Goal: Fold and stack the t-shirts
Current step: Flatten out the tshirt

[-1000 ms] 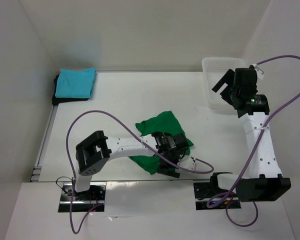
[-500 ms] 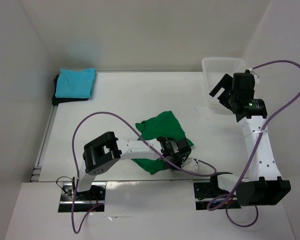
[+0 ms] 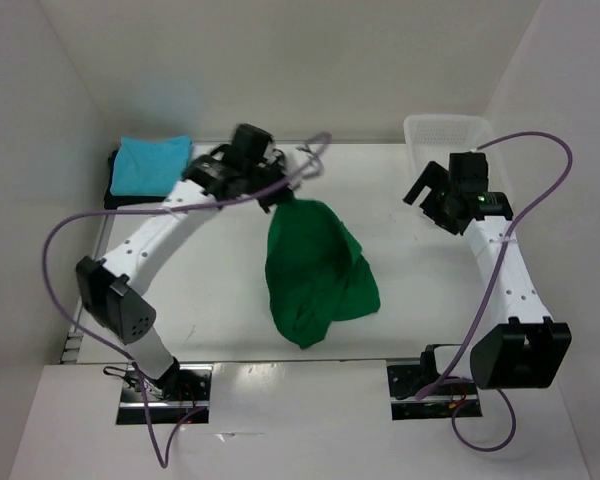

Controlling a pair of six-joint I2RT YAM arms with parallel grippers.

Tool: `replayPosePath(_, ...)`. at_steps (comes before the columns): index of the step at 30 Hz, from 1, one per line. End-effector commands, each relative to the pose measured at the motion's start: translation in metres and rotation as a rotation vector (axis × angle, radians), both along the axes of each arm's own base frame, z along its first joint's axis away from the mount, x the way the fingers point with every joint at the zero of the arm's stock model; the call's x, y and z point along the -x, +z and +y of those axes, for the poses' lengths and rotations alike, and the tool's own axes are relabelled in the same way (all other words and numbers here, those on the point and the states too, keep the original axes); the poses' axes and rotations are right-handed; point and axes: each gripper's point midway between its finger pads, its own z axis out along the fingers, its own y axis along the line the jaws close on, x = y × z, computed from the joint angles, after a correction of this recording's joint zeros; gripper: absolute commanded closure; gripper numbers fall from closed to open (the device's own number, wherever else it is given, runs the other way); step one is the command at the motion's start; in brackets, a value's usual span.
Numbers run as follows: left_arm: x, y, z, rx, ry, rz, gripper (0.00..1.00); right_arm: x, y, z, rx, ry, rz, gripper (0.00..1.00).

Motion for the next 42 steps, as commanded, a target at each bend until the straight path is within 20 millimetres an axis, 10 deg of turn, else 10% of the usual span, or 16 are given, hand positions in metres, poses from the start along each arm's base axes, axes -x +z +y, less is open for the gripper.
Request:
replayPosePath(1, -0.012, 0.010, 0.057, 0.065, 0.126, 0.099, 1.00, -0.016, -0.014, 0.023, -0.025, 0.090, 0.006, 0.00)
replayPosePath(7, -0.121, -0.003, 0.192, 0.197, 0.572, 0.098, 0.87, -0.026, -0.039, 0.075, 0.007, 0.220, 0.085, 0.00)
replayPosePath(13, -0.135, -0.043, 0.225, 0.146, 0.666, 0.160, 0.36, -0.027, -0.048, 0.110, 0.043, 0.309, 0.100, 0.00)
replayPosePath(18, -0.085, -0.034, 0.178, 0.051, 0.484, 0.111, 0.27, -0.001, -0.099, 0.121, 0.097, 0.334, 0.260, 0.00)
replayPosePath(21, -0.019, -0.055, 0.118, -0.029, 0.268, 0.174, 0.26, 0.017, -0.132, 0.122, 0.103, 0.316, 0.357, 0.01)
replayPosePath(24, 0.035, -0.100, 0.100, -0.128, 0.171, 0.283, 0.26, 0.035, -0.117, 0.159, 0.111, 0.416, 0.299, 0.09)
replayPosePath(26, 0.052, -0.118, 0.108, -0.152, 0.181, 0.338, 0.27, 0.054, -0.107, 0.182, 0.142, 0.476, 0.296, 0.09)
replayPosePath(33, 0.102, -0.140, 0.130, -0.175, 0.177, 0.393, 0.29, 0.164, -0.161, 0.259, 0.070, 0.697, 0.512, 0.10)
replayPosePath(38, 0.104, -0.147, 0.137, -0.199, 0.204, 0.391, 0.27, 0.175, -0.175, 0.294, 0.049, 0.773, 0.552, 0.12)
replayPosePath(42, 0.101, -0.144, 0.136, -0.194, 0.204, 0.383, 0.27, 0.179, -0.196, 0.284, 0.107, 0.750, 0.623, 0.15)
